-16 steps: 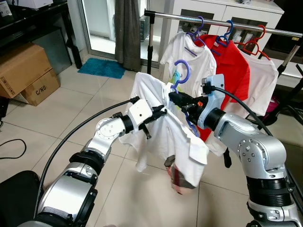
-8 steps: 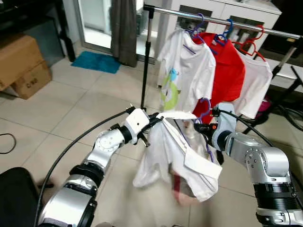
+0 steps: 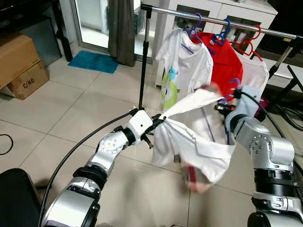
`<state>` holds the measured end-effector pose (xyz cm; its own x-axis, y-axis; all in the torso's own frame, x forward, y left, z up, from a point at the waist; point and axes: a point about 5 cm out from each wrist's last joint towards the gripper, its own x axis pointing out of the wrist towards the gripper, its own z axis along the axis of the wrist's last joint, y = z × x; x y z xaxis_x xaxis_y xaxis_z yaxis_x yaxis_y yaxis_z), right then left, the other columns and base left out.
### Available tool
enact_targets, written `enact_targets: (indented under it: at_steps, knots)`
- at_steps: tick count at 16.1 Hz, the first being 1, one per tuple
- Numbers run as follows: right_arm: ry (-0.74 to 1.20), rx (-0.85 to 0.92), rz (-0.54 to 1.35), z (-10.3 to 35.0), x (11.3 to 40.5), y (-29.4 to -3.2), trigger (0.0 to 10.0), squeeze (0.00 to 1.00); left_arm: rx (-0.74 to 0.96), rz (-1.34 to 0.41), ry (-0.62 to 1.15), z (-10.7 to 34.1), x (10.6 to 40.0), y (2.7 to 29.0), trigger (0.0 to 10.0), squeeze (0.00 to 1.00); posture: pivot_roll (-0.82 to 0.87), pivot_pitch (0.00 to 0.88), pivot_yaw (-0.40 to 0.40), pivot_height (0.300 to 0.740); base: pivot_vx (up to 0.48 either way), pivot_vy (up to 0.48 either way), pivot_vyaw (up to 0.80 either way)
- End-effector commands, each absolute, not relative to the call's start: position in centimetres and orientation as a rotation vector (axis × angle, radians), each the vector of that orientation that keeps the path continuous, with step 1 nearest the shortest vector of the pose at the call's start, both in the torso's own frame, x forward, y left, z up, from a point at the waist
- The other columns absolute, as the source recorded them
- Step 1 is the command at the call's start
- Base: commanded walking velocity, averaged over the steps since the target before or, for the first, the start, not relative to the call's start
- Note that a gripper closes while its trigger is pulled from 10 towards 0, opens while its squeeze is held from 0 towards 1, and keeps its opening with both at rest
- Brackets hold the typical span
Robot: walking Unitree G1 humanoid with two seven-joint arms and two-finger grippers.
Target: Hang hanger
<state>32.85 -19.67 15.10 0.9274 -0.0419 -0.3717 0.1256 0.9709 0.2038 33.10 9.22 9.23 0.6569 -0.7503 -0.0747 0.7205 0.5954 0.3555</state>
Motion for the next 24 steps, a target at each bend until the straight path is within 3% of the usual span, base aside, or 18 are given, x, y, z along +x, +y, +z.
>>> enact_targets:
  at_steps: [1,2,5,9,13,16,18,21,22,24]
  knots:
    - [0.367,0.237,-0.052,15.5,33.0,-19.4,10.0,0.00,0.389,-0.857,-0.097,9.7,33.4,8.9,0.0,0.00,-0.20,0.000,-0.118,0.740,0.000,0.000,0.00]
    - [0.448,0.180,0.133,14.7,32.5,-17.3,10.0,0.00,0.390,-0.857,-0.095,9.7,33.4,8.9,0.0,0.00,-0.20,0.000,-0.116,0.740,0.000,0.000,0.00]
    - [0.584,0.093,0.332,12.8,30.6,-15.2,10.0,0.00,0.391,-0.849,-0.093,9.9,33.6,9.1,0.0,0.00,-0.19,0.000,-0.112,0.740,0.000,0.000,0.00]
    - [0.653,-0.015,0.373,12.2,29.8,-16.5,10.0,0.00,0.390,-0.839,-0.095,10.2,33.8,9.2,0.0,0.00,-0.20,0.000,-0.103,0.740,0.000,0.000,0.00]
    - [0.616,-0.010,0.337,13.1,30.3,-17.0,10.0,0.00,0.394,-0.844,-0.093,10.2,33.9,9.1,0.0,0.00,-0.20,0.000,-0.100,0.740,0.000,0.000,0.00]
    - [0.582,0.021,0.490,13.6,29.8,-15.3,10.0,0.00,0.394,-0.845,-0.095,10.3,33.9,9.1,0.0,0.00,-0.20,0.000,-0.099,0.740,0.000,0.000,0.00]
    - [0.585,-0.039,0.400,12.7,30.2,-15.8,10.0,0.00,0.396,-0.843,-0.093,10.3,33.9,9.1,0.0,0.00,-0.20,0.000,-0.099,0.740,0.000,0.000,0.00]
    - [0.435,0.040,0.224,14.3,31.7,-17.0,10.0,0.00,0.403,-0.850,-0.076,10.1,33.9,9.1,0.0,0.00,-0.20,0.000,-0.091,0.740,0.000,0.000,0.00]
    - [0.433,0.050,0.356,14.6,31.3,-15.6,10.0,0.00,0.405,-0.863,-0.067,9.9,33.8,9.0,0.0,0.00,-0.20,0.000,-0.091,0.740,0.000,0.000,0.00]
    - [0.402,0.047,0.336,14.9,31.4,-15.4,10.0,0.00,0.404,-0.873,-0.064,9.9,33.7,8.8,0.0,0.00,-0.20,0.000,-0.093,0.740,0.000,0.000,0.00]
